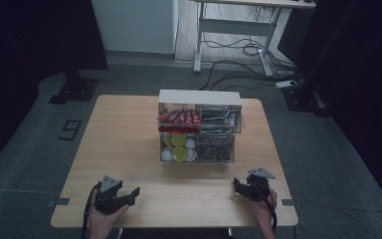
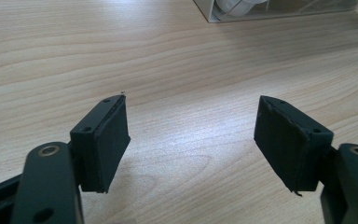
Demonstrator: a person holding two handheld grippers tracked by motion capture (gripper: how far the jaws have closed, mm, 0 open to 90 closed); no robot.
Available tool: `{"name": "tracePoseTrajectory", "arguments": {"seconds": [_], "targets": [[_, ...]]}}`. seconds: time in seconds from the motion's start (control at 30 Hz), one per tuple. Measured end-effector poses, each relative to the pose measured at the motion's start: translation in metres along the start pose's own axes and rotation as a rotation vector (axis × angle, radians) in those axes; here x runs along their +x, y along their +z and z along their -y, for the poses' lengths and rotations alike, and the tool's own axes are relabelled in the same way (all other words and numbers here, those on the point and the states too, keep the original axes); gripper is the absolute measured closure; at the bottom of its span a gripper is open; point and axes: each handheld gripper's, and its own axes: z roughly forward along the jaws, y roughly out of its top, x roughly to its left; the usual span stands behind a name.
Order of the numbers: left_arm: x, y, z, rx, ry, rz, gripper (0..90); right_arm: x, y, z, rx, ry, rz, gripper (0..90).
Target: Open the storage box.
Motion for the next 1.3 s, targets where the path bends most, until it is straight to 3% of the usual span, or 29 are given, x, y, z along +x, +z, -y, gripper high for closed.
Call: {"name": "tracePoseTrajectory", "arguments": {"seconds": [0.27,0.43,0.87,1.3], "targets": [[0.001,0.002,0.003,0.015,0.0,0.003,26.3,0.001,-0.002,0.001,-0.009,0.003,0.008,31.0],[0.002,-0.005,0.001,-0.004,0.005,0.009,26.2,0.003,-0.001,0.001,-0.013,-0.006,0.0,34.8],[0.005,-0.007,-0.001,-0.011,-0.002,0.006,26.3,0.002,-0.004,0.001,-0.031,-0.034,-0.058,56.8],[0.003,-0.006,0.0,-0.002,0.007,0.012,26.2,0.001,-0.019,-0.005,-0.12,-0.01,-0.12,73.6]]}}
